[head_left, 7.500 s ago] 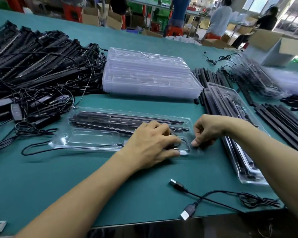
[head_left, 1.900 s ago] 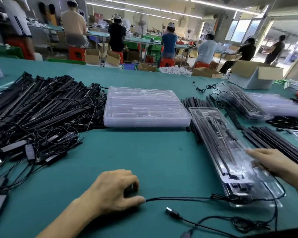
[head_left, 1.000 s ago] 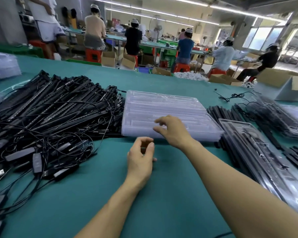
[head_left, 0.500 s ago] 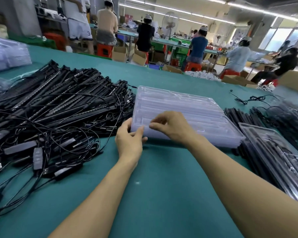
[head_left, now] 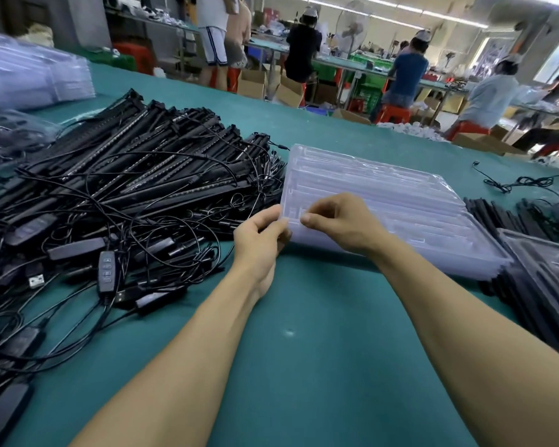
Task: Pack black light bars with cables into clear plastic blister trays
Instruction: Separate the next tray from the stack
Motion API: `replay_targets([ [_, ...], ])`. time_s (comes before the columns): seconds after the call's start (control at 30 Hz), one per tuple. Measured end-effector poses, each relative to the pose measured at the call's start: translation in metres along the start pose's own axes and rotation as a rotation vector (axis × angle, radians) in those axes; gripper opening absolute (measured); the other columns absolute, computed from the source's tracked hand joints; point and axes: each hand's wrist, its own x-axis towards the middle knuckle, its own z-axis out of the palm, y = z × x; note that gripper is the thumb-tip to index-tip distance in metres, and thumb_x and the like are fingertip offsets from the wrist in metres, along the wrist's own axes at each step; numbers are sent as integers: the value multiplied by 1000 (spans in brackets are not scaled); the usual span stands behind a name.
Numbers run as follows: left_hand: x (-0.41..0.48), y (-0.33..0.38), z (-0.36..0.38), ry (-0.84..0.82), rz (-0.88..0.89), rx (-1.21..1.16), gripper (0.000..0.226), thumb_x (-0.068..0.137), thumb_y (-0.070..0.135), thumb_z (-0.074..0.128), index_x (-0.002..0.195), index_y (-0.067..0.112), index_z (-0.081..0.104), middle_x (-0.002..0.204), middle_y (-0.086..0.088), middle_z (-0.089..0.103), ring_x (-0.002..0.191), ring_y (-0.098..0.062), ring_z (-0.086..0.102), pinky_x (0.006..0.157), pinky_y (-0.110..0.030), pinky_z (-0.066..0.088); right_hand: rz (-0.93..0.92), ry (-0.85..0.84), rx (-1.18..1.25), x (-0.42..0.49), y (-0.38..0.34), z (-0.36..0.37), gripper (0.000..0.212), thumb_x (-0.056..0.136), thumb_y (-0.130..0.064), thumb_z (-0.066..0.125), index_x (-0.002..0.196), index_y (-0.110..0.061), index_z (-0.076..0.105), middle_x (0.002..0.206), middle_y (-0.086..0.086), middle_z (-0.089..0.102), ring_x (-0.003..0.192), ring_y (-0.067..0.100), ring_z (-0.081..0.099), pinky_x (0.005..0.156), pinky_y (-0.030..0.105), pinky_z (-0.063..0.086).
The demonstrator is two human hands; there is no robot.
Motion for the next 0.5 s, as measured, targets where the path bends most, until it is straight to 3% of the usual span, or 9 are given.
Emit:
replay_targets([
  [0.07,2,4,-1,10,-88,-56,28,93,-9,48,107,3,68,66,-3,60,54,-8,49,64,-20,49,9,1,-60,2,-3,0,17,87,-24,71,84,-8,76,83,6,74,78,18,66,79,38,54],
  [0.13,3,7,-1,21,-140,-77,39,89,-11,38,118,-6,63,79,-8,57,48,-4,48,60,-18,48,14,12,-159,6,-10,3,27,84,-34,71,77,-8,73,75,8,72,72,22,64,72,39,52],
  [0.2,2,10,1,33,-159,-99,46,85,-13,30,116,-6,63,77,-5,56,44,-1,49,58,-17,49,22,36,-209,8,-17,9,35,82,-46,71,73,-12,71,70,4,68,69,18,60,67,36,48],
  [0.27,0,11,2,41,-170,-119,47,84,-14,28,113,-4,64,69,-4,55,42,-1,50,57,-17,49,43,84,-250,8,-25,17,29,81,-49,71,74,-21,70,70,-6,64,73,16,60,67,33,49],
  [0.4,-2,12,0,27,-169,-89,52,78,-13,28,113,-6,66,69,-2,54,45,-1,50,57,-16,48,101,146,-322,8,-39,28,25,82,-35,64,66,-16,67,74,5,69,79,25,62,67,34,52],
  [0.5,-3,11,-1,29,-158,-55,53,78,-13,29,116,-8,66,66,-1,53,48,-2,49,57,-17,47,154,124,-352,10,-48,28,31,80,-27,62,53,-15,54,65,10,57,73,31,54,57,32,41],
])
